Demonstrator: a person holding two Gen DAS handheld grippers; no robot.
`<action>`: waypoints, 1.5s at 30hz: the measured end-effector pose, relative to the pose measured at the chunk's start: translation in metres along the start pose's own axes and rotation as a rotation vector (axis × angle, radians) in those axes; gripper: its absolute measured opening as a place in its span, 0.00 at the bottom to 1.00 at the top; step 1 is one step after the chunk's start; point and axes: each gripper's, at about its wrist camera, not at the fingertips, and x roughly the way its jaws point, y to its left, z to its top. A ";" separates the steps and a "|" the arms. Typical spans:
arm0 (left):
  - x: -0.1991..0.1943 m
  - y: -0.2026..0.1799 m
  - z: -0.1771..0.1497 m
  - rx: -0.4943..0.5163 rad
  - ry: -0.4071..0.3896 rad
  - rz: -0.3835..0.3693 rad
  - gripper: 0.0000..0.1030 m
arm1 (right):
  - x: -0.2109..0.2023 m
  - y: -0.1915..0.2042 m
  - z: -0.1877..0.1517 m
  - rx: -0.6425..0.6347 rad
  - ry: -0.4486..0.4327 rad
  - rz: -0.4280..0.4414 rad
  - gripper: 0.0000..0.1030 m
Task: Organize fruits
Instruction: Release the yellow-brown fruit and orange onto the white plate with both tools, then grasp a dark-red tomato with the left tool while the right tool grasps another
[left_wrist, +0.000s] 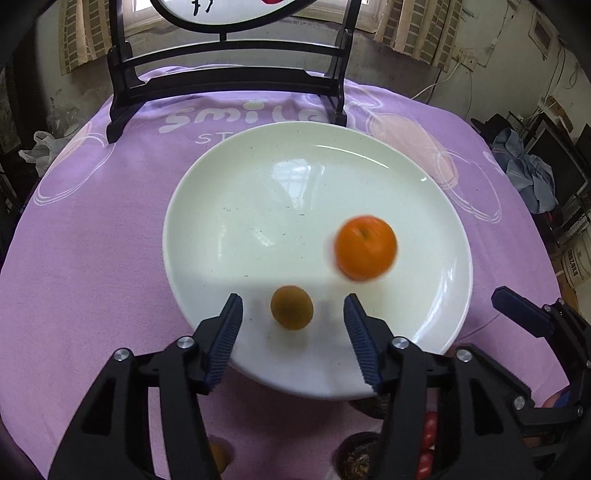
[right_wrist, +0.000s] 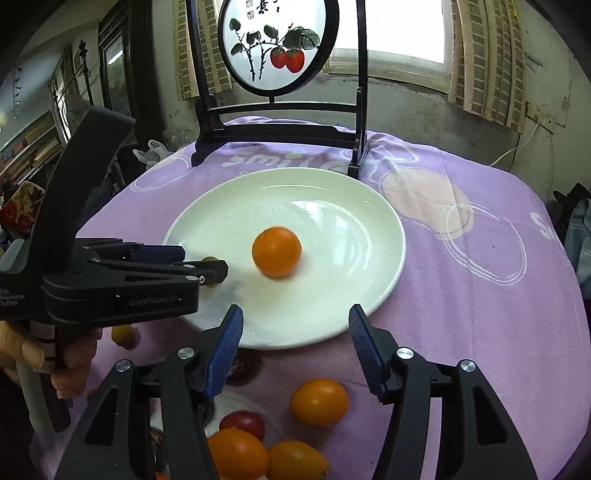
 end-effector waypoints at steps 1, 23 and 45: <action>-0.005 0.001 -0.004 -0.005 -0.006 0.001 0.55 | -0.004 -0.004 -0.003 0.006 -0.003 0.005 0.61; -0.117 -0.017 -0.148 0.095 -0.301 0.079 0.92 | -0.100 -0.024 -0.108 -0.009 -0.058 -0.074 0.82; -0.104 0.008 -0.165 0.023 -0.286 0.087 0.95 | -0.073 -0.024 -0.131 -0.080 0.078 -0.143 0.83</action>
